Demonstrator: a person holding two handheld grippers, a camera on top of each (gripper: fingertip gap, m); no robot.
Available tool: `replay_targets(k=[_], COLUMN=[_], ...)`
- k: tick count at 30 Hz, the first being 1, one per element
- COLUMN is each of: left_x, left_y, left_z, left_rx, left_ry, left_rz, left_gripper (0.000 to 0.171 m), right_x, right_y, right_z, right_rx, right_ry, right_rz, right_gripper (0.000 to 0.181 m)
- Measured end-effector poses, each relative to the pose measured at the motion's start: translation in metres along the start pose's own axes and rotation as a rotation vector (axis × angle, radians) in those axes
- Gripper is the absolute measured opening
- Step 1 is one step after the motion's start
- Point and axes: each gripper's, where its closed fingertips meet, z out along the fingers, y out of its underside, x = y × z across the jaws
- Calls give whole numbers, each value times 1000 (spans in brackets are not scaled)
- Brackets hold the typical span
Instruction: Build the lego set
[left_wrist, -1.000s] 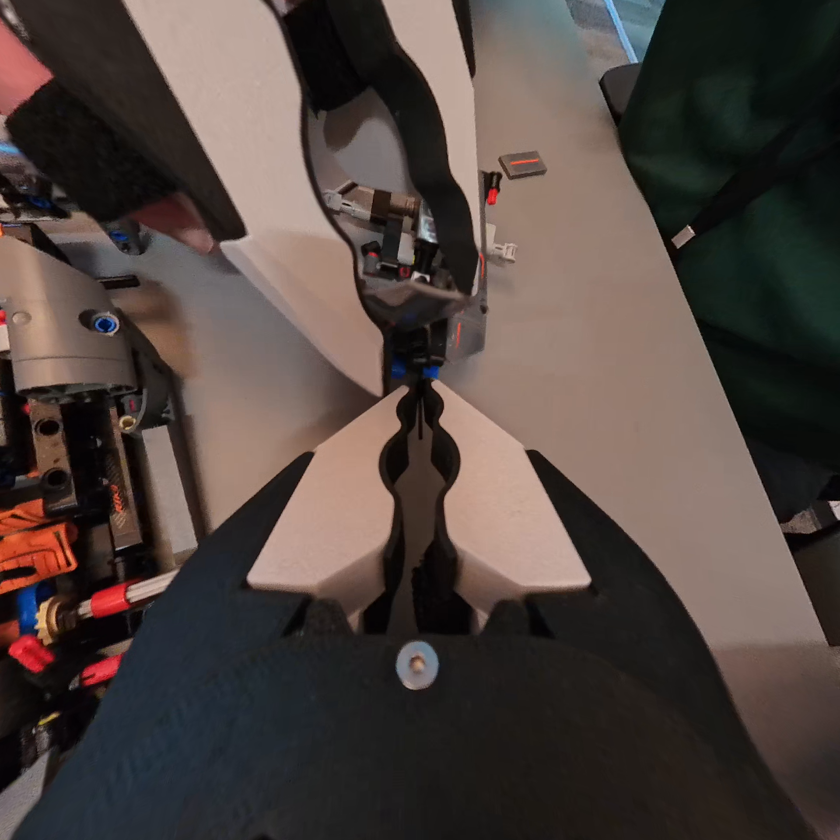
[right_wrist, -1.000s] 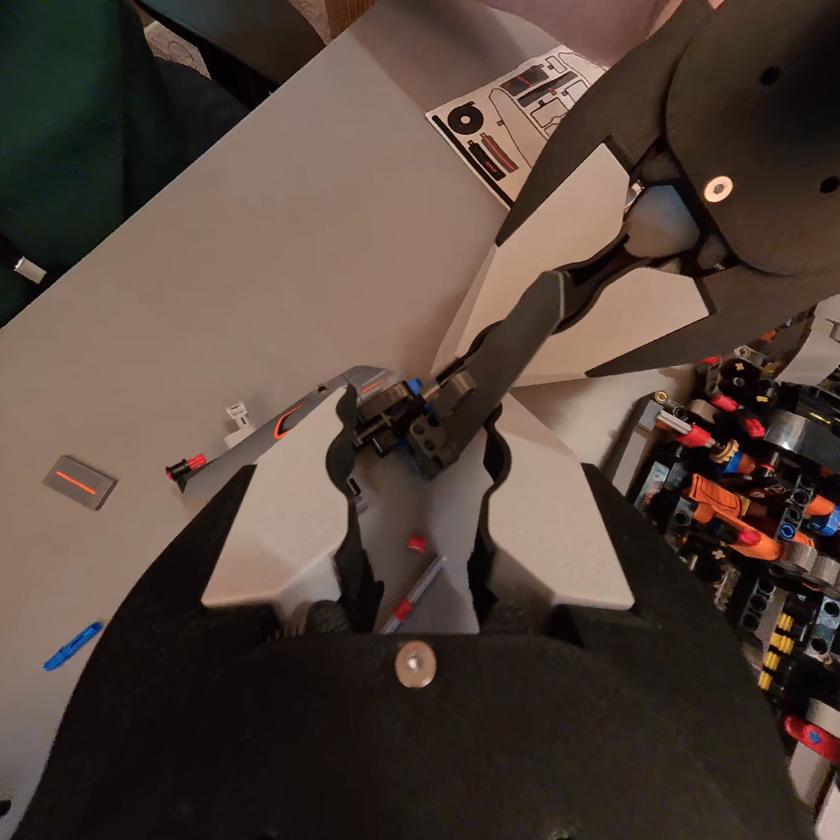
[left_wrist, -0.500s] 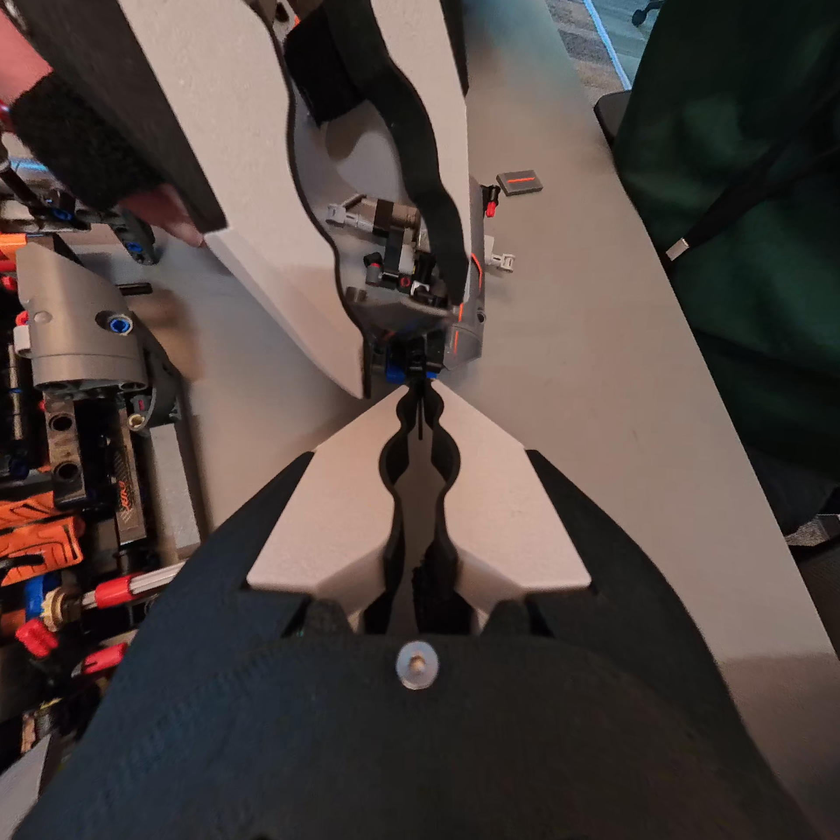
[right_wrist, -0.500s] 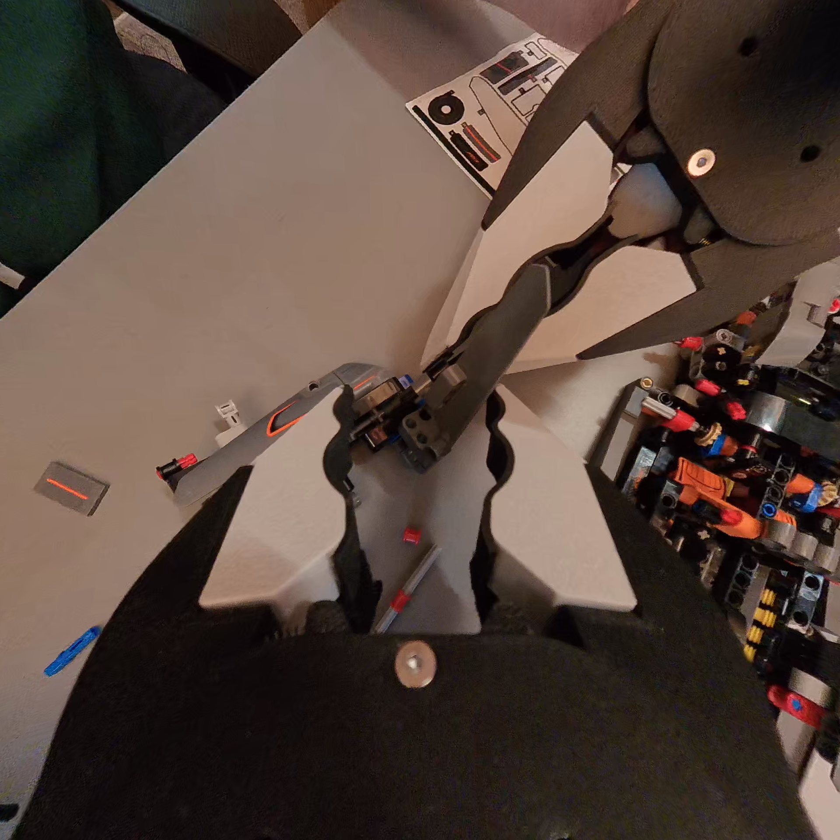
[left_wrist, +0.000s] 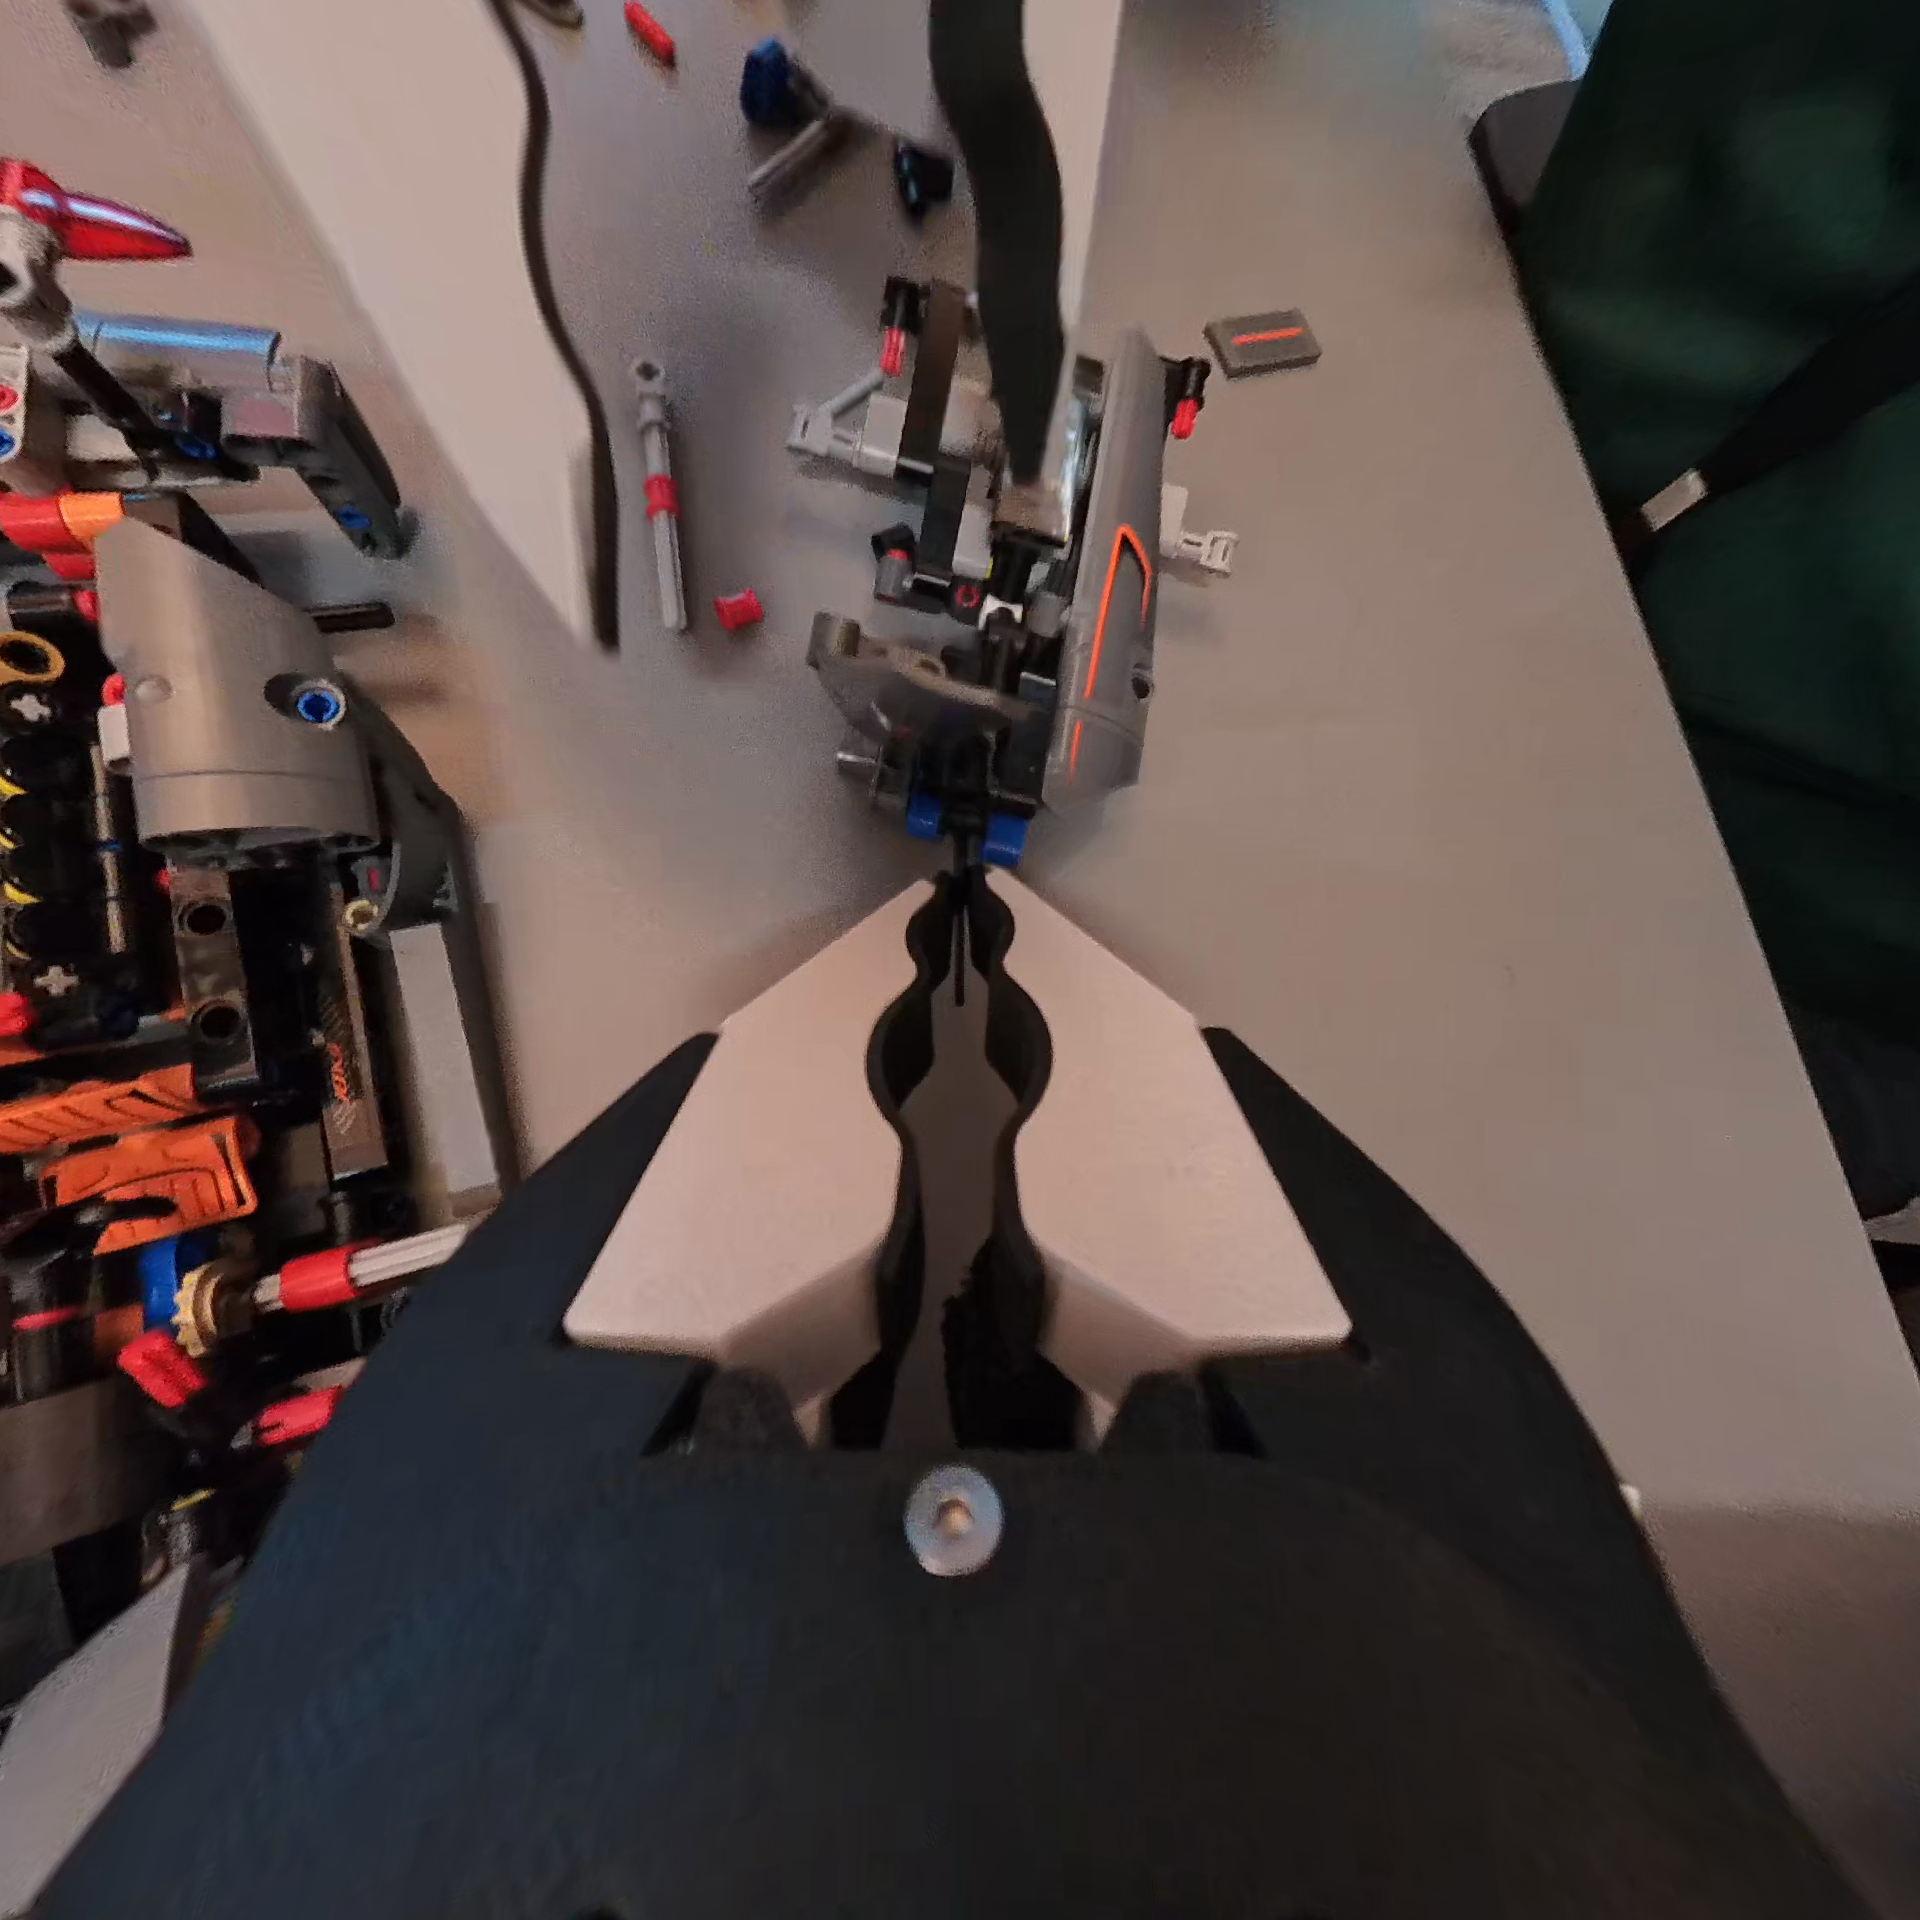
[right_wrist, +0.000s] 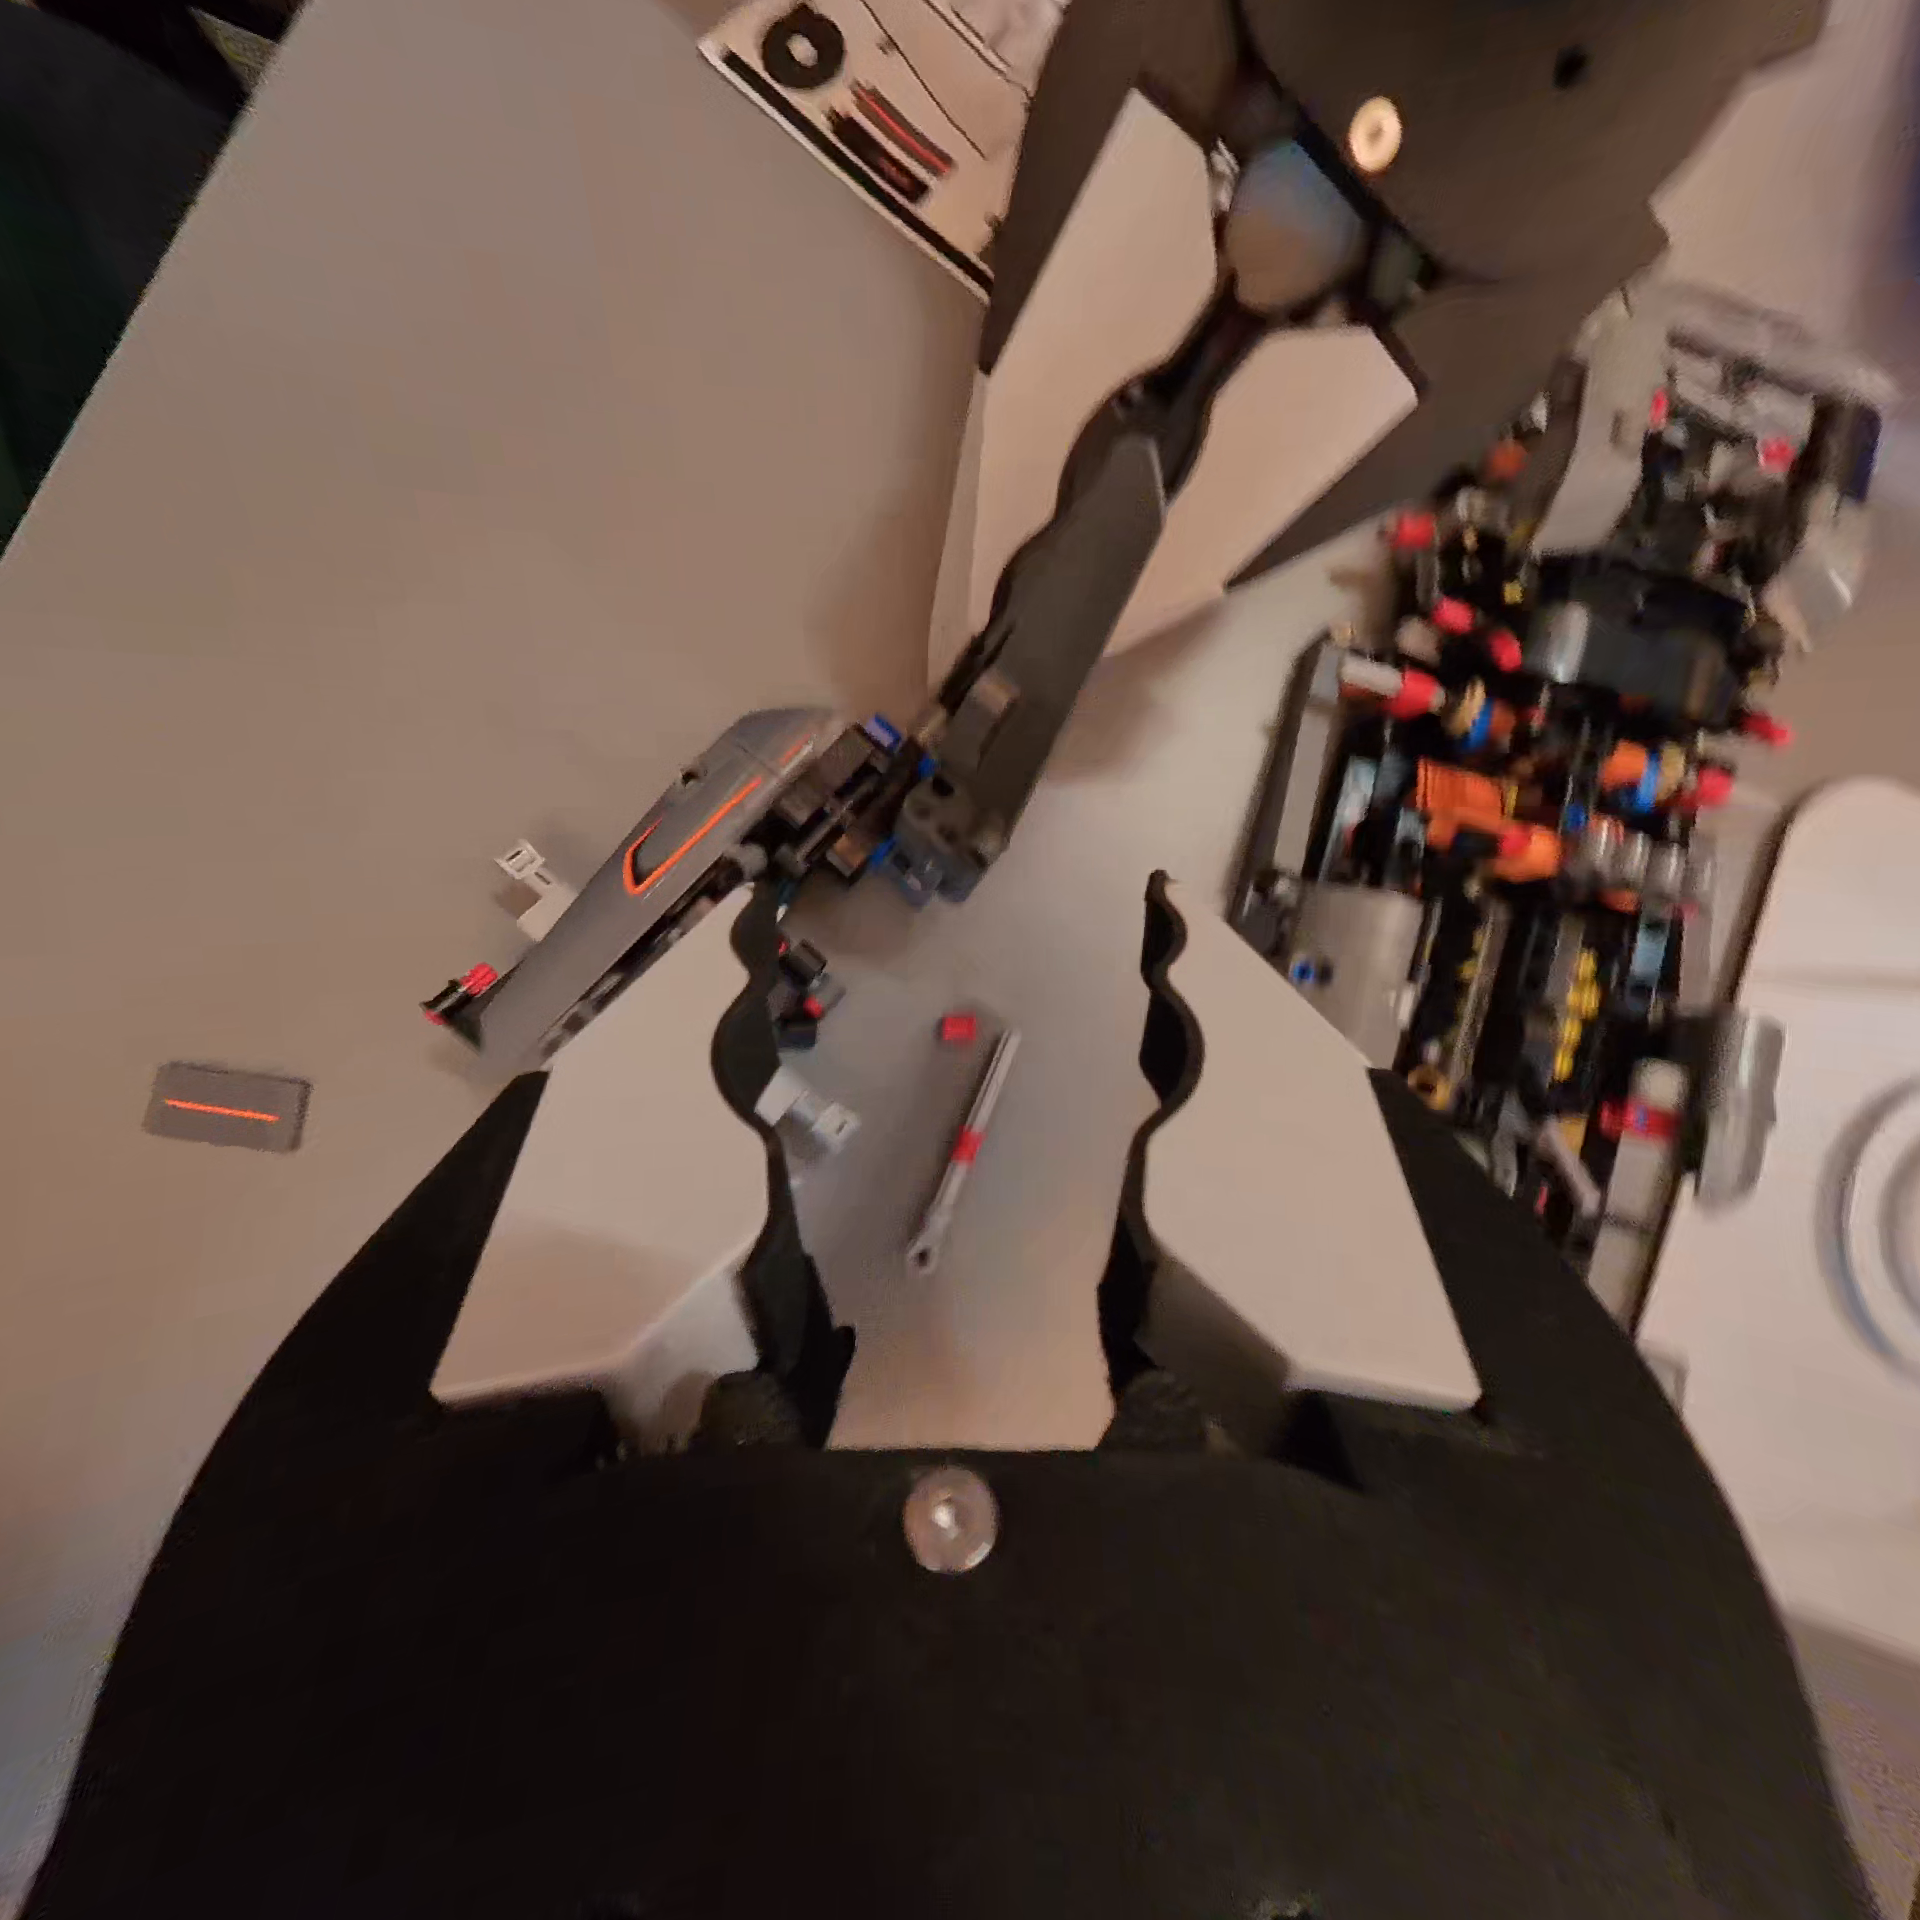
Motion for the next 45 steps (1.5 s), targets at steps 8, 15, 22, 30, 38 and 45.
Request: replay_targets(k=[8,15,22,30,38,45], left_x=[2,12,39,59,71,69], left_y=[4,-1,-9,-19,-35,-41], left_z=[7,14,23,44,46,38], left_rx=[-4,24,42,45,88,134], left_ry=[-46,-79,-105,-279,-368,-504], left_rz=[20,22,-4,-49,-69,-119], left_gripper=[0,0,0,0,0,0], right_x=[-41,-72,-94,-109,-100,-104], right_y=[-2,14,28,13,-5,-14], right_z=[-12,33,23,9,3,10], right_rx=[4,-151,-127,-54,176,249], right_ry=[244,389,326,364,497,572], right_rz=[456,430,257,440,672,846], right_gripper=[47,57,46,52,27,25])
